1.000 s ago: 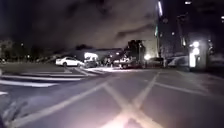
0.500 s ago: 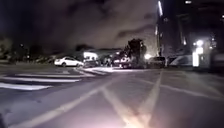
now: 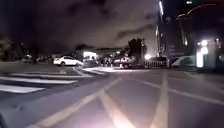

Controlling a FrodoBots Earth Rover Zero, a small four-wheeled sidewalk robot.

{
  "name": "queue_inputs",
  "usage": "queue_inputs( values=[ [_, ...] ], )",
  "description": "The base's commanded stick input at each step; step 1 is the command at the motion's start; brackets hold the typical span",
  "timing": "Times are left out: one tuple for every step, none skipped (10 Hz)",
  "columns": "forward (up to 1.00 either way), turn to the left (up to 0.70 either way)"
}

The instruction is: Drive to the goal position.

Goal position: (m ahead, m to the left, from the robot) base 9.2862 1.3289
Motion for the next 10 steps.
queue_inputs(
  values=[
    [0.7,0.0],
    [0.7,0.0],
    [0.7,0.0],
    [0.7,0.0],
    [0.7,0.0],
    [0.7,0.0],
    [0.7,0.0],
    [0.7,0.0],
    [0.7,0.0],
    [0.7,0.0]
  ],
)
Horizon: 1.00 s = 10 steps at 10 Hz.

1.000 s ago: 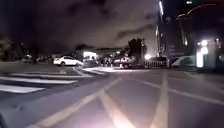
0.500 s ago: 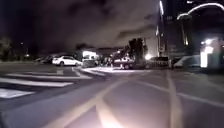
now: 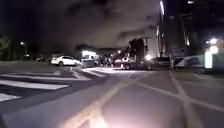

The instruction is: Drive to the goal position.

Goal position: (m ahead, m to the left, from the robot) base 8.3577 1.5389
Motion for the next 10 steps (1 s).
queue_inputs(
  values=[
    [0.7,0.0],
    [0.7,0.0],
    [0.7,0.0],
    [0.7,0.0],
    [0.7,0.0],
    [0.7,0.0],
    [0.7,0.0],
    [0.7,0.0],
    [0.7,0.0],
    [0.7,0.0]
  ],
)
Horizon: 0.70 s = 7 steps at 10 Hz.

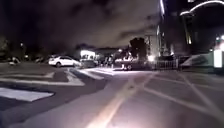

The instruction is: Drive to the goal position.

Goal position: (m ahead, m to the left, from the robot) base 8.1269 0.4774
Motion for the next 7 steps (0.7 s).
queue_inputs(
  values=[
    [0.7,0.0],
    [0.7,0.0],
    [0.7,0.0],
    [0.7,0.0],
    [0.7,0.0],
    [0.7,0.0],
    [0.7,0.0]
  ],
)
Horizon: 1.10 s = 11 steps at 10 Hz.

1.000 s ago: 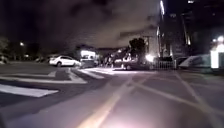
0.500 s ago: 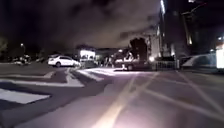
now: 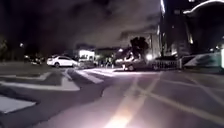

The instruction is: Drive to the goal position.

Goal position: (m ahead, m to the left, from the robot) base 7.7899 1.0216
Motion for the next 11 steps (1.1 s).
queue_inputs(
  values=[
    [0.7,0.0],
    [0.7,0.0],
    [0.7,0.0],
    [0.7,0.0],
    [0.7,0.0],
    [0.7,0.0],
    [0.7,0.0],
    [0.7,0.0],
    [0.7,0.0],
    [0.7,0.0],
    [0.7,0.0]
  ],
)
